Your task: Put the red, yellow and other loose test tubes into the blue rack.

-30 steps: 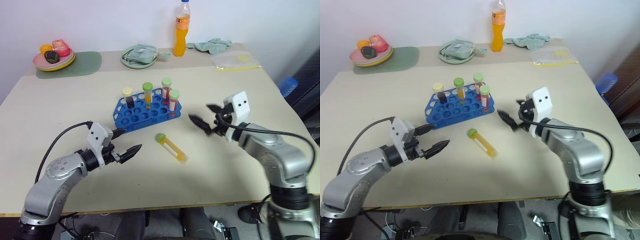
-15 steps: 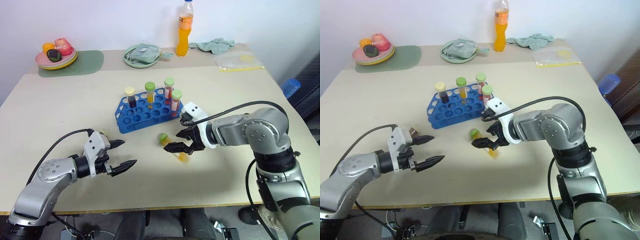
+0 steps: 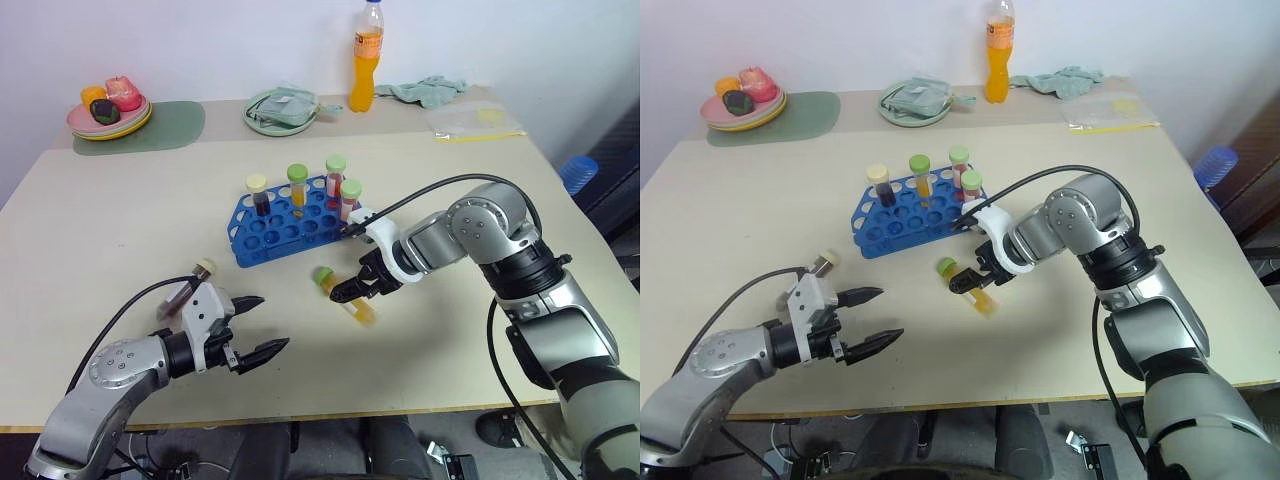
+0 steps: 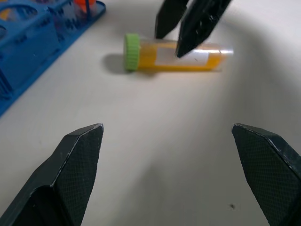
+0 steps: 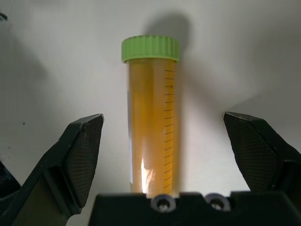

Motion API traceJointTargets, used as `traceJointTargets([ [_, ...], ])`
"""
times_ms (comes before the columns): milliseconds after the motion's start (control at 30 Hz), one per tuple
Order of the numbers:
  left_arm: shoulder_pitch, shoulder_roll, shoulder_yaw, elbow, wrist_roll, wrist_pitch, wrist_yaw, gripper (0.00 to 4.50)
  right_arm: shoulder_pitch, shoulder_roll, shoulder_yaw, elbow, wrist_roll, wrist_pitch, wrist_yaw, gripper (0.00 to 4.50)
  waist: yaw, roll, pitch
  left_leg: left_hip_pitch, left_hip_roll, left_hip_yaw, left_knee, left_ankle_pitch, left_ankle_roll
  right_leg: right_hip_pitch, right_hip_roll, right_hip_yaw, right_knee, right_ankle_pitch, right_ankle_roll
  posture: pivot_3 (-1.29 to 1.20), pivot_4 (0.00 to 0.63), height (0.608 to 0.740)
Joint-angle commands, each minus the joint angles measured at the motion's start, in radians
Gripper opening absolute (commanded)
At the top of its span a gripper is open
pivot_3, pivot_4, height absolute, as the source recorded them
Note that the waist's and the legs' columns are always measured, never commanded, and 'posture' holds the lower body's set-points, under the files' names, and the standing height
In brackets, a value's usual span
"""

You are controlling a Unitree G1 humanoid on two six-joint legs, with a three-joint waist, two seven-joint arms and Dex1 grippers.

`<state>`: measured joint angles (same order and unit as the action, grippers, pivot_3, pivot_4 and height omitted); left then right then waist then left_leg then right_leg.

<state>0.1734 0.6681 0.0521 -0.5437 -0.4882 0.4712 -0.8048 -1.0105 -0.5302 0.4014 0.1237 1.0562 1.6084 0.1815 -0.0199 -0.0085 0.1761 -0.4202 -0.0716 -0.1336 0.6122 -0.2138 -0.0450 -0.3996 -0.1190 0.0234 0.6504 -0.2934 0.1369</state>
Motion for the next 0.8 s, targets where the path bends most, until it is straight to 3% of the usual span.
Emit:
traceJointTargets([
  [33,0.001,0.008,0.004,-0.029,0.003,-0.015,-0.003,4.5,-0.024,0.006,-0.008,0.003,0.039,0.006,-0.014,3.28,0.0,0.0,0.0,0.0,0.0,0.0,0.0,0.0,0.0,0.0,0.0,0.0,0.0,0.0,0.0,0.0,0.15,0.74],
  [200,-0.013,0.009,0.001,-0.017,0.005,-0.016,-0.008,4.5,-0.016,-0.001,-0.023,0.018,0.122,0.006,-0.051,0.84,0.0,0.0,0.0,0.0,0.0,0.0,0.0,0.0,0.0,0.0,0.0,0.0,0.0,0.0,0.0,0.0,0.15,0.74],
  [233,-0.015,0.009,0.0,-0.016,0.006,-0.017,-0.008,4.5,-0.015,-0.002,-0.027,0.015,0.135,0.006,-0.061,0.72,0.0,0.0,0.0,0.0,0.0,0.0,0.0,0.0,0.0,0.0,0.0,0.0,0.0,0.0,0.0,0.0,0.15,0.74],
  [333,-0.021,0.009,0.004,-0.01,0.005,-0.016,-0.009,4.5,-0.01,-0.014,-0.058,-0.015,0.174,0.006,-0.084,0.72,0.0,0.0,0.0,0.0,0.0,0.0,0.0,0.0,0.0,0.0,0.0,0.0,0.0,0.0,0.0,0.0,0.15,0.74],
  [433,-0.022,0.009,0.022,0.001,0.007,-0.019,-0.002,4.5,0.038,-0.026,-0.139,-0.178,0.093,-0.045,-0.065,0.72,0.001,0.0,0.0,0.0,0.0,0.0,0.0,0.0,0.0,0.0,0.0,0.0,0.0,0.0,0.0,0.0,0.15,0.74],
  [567,-0.02,-0.009,0.069,0.02,-0.001,-0.024,0.031,4.5,0.219,-0.062,-0.204,-0.441,-0.142,-0.483,0.063,0.72,0.006,-0.001,0.0,-0.002,-0.001,0.001,0.001,0.0,0.0,-0.001,0.0,-0.001,-0.001,0.0,0.001,0.0,0.15,0.74],
  [700,-0.042,-0.048,0.133,0.053,-0.026,-0.02,0.081,4.5,0.451,0.05,-0.221,-0.538,-0.385,-0.933,0.115,0.72,0.003,-0.001,-0.001,-0.001,0.0,0.002,0.001,0.0,0.0,0.0,0.001,-0.002,0.0,0.0,0.001,0.0,0.15,0.74],
  [800,-0.07,-0.064,0.136,0.081,-0.024,-0.02,0.089,4.5,0.498,0.185,-0.145,-0.425,-0.619,-1.234,0.075,0.72,-0.007,-0.001,-0.001,-0.001,0.0,0.002,0.001,0.0,0.0,-0.002,0.001,0.0,0.002,0.0,0.001,0.0,0.15,0.74],
])
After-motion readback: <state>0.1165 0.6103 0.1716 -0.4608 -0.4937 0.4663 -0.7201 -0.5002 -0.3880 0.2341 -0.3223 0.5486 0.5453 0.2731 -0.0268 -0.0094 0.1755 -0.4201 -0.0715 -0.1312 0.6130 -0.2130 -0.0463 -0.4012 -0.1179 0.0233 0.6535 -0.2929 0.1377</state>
